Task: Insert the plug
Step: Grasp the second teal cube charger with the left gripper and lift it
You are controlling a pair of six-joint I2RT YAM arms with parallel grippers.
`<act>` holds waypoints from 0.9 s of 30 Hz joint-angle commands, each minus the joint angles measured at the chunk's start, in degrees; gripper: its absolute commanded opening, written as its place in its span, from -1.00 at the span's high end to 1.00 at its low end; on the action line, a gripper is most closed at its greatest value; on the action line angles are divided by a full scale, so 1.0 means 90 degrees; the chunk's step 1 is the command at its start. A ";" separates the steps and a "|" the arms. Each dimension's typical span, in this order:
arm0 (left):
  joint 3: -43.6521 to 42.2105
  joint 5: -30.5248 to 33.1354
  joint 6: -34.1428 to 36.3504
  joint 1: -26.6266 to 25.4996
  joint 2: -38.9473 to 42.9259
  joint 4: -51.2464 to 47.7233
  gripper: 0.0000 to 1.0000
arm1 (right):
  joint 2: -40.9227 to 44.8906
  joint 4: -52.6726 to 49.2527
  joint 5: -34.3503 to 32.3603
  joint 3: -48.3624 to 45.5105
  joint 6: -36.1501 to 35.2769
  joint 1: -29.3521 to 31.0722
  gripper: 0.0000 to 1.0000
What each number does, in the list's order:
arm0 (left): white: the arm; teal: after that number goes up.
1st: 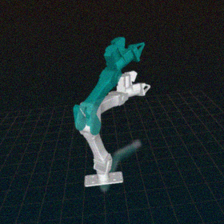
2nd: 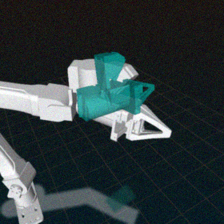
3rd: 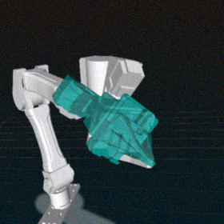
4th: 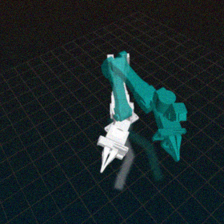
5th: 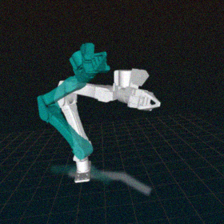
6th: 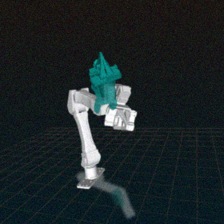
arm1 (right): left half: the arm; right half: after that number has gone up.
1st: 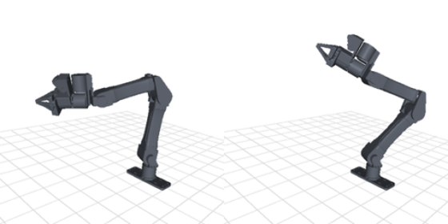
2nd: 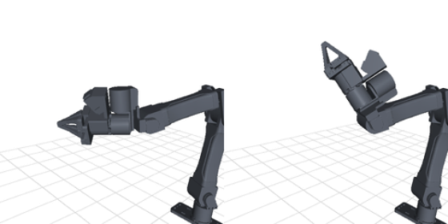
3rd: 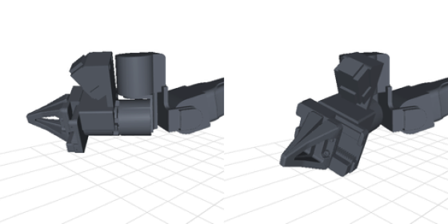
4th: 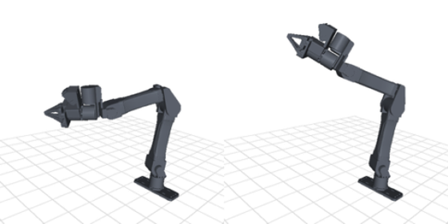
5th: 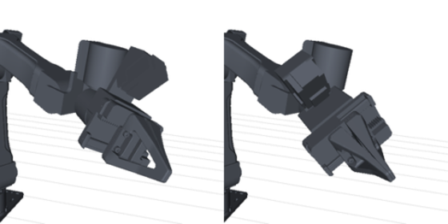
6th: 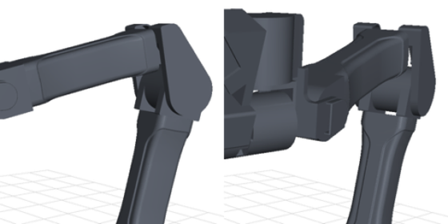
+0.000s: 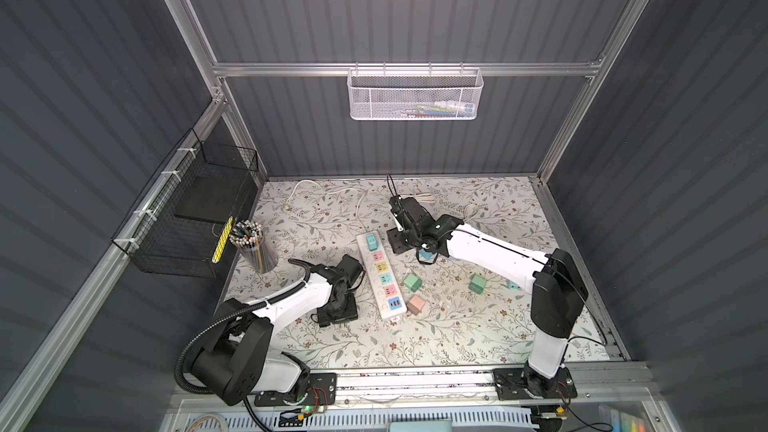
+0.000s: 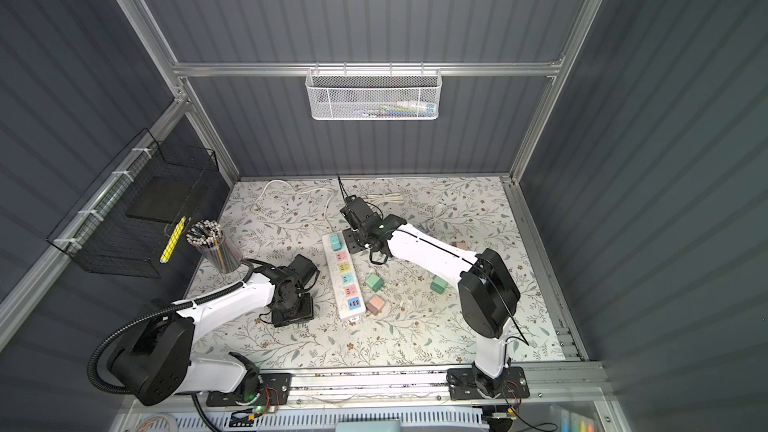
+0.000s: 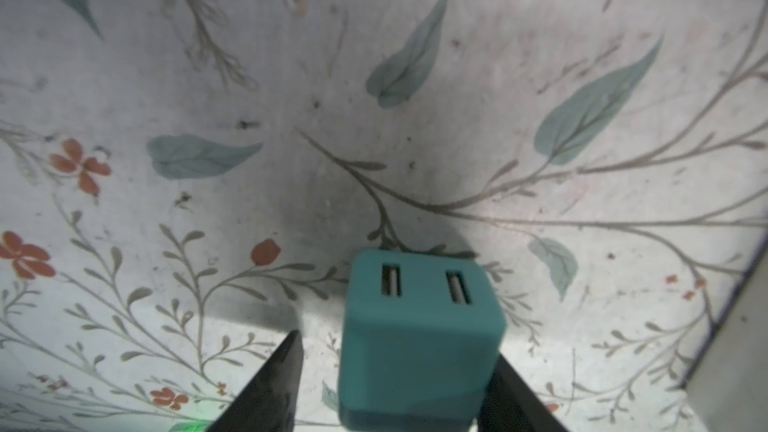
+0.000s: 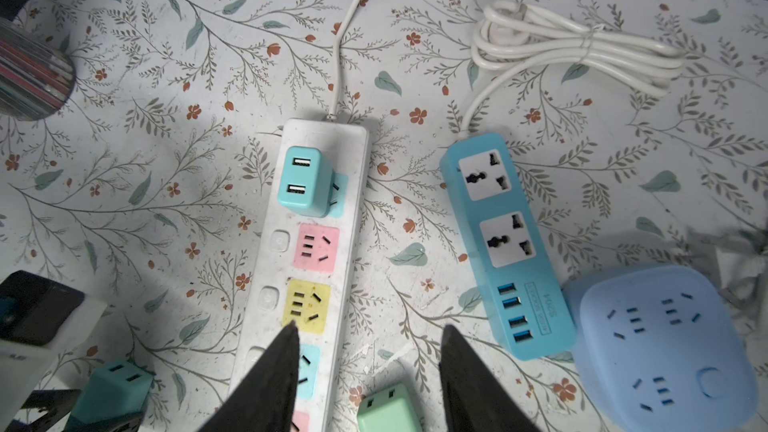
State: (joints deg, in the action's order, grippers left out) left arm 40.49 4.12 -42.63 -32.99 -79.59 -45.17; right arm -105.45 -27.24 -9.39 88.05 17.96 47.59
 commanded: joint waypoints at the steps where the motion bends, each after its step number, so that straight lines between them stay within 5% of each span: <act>1: 0.0127 0.0208 -0.0014 -0.0055 -0.0188 0.0139 -0.09 | 0.0126 0.0040 0.0022 -0.0096 0.0022 -0.0066 -0.11; 8: 0.0589 0.0357 0.0464 -0.0065 -0.0907 0.0649 0.21 | 0.0326 0.0142 0.0056 -0.0302 0.0046 -0.0166 -0.07; 15: 0.1210 0.0724 0.0877 -0.0059 -0.1909 0.0735 0.23 | 0.0493 0.0144 0.0186 -0.0509 0.0087 -0.0297 -0.06; 19: 0.1212 0.0675 0.0918 -0.0061 -0.1940 0.0683 0.07 | 0.0631 0.0128 0.0194 -0.0601 0.0076 -0.0365 -0.07; 23: 0.1136 0.0670 0.0930 -0.0059 -0.1519 0.0610 -0.29 | 0.0702 0.0158 0.0215 -0.0643 0.0049 -0.0386 -0.08; 27: 0.1110 0.0665 0.0931 -0.0064 -0.1375 0.0553 -0.33 | 0.0647 0.0122 0.0294 -0.0542 0.0036 -0.0386 -0.08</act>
State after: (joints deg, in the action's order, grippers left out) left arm 51.99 9.87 -35.09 -33.34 -92.60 -38.22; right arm -100.27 -26.15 -7.60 82.83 18.00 44.23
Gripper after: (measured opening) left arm 0.669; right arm 0.539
